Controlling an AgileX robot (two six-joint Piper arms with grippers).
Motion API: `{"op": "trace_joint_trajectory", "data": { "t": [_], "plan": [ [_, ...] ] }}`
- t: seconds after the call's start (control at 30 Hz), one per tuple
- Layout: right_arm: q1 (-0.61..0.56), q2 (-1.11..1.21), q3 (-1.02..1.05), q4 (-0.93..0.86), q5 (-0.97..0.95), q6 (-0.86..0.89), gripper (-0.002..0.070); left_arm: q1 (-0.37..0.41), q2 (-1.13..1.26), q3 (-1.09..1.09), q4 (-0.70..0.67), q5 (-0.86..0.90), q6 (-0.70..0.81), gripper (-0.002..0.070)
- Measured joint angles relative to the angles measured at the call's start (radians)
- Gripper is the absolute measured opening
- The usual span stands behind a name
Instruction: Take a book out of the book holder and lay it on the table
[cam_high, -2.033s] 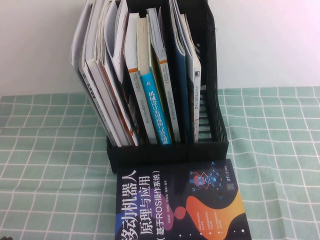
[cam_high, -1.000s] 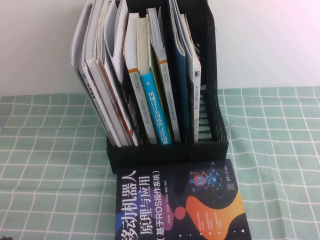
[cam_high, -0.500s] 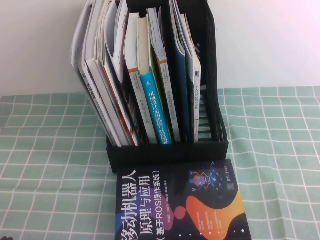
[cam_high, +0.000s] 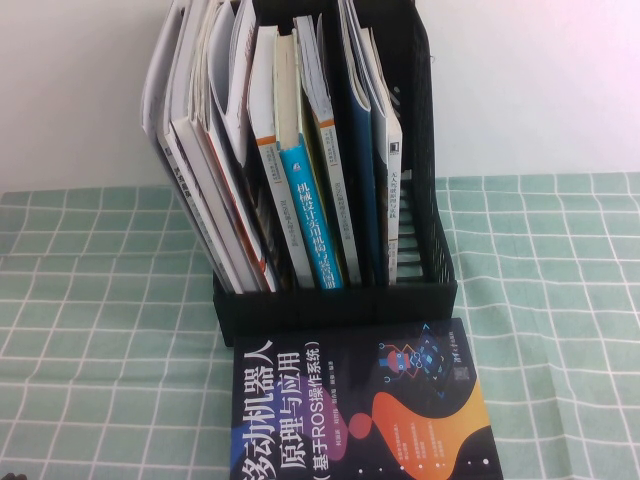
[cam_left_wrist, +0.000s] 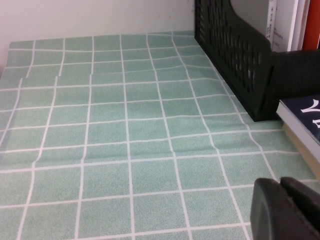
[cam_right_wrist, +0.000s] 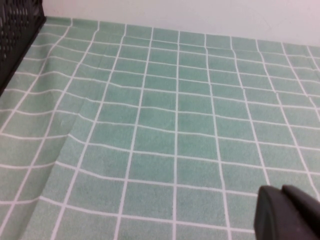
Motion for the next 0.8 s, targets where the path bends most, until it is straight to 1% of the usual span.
{"op": "trace_joint_trajectory", "data": {
  "t": [0.8],
  "plan": [
    [0.000, 0.000, 0.000, 0.000, -0.002, 0.000, -0.0001, 0.010, 0.000, 0.000, 0.000, 0.000, 0.004, -0.0003]
  ]
}}
